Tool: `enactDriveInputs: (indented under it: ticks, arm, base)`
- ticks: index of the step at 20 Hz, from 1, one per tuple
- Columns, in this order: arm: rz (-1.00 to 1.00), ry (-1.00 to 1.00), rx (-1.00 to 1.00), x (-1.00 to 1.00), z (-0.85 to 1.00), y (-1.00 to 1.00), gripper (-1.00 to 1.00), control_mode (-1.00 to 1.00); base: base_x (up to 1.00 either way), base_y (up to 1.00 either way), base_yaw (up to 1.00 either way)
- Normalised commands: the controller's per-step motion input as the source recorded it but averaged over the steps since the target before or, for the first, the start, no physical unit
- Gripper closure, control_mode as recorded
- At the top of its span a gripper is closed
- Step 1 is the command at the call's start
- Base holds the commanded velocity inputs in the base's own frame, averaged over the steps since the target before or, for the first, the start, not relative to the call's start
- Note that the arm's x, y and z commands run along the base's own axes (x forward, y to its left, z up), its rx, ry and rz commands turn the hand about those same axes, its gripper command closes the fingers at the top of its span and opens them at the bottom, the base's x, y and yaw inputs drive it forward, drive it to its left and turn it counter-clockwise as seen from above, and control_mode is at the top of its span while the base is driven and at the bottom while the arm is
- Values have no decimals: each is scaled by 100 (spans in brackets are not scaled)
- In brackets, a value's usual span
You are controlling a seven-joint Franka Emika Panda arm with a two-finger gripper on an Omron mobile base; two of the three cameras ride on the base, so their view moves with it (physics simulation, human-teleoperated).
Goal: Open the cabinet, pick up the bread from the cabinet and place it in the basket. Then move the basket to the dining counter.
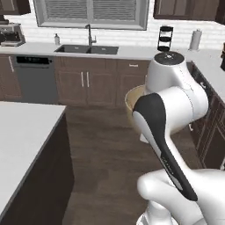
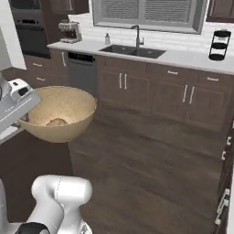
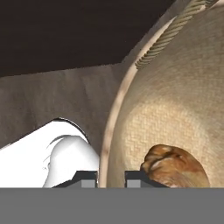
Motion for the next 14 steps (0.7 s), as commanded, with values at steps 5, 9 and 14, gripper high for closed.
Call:
enactDriveInputs:
  ticks: [5, 9, 14]
  arm:
    - [0, 0, 0, 0, 0, 0, 100, 100]
    - [0, 0, 0, 0, 0, 0, 100, 100]
    - [0, 0, 0, 0, 0, 0, 100, 100]
  base:
    - [16, 5, 93]
    - [49, 0, 83]
    - [63, -21, 67]
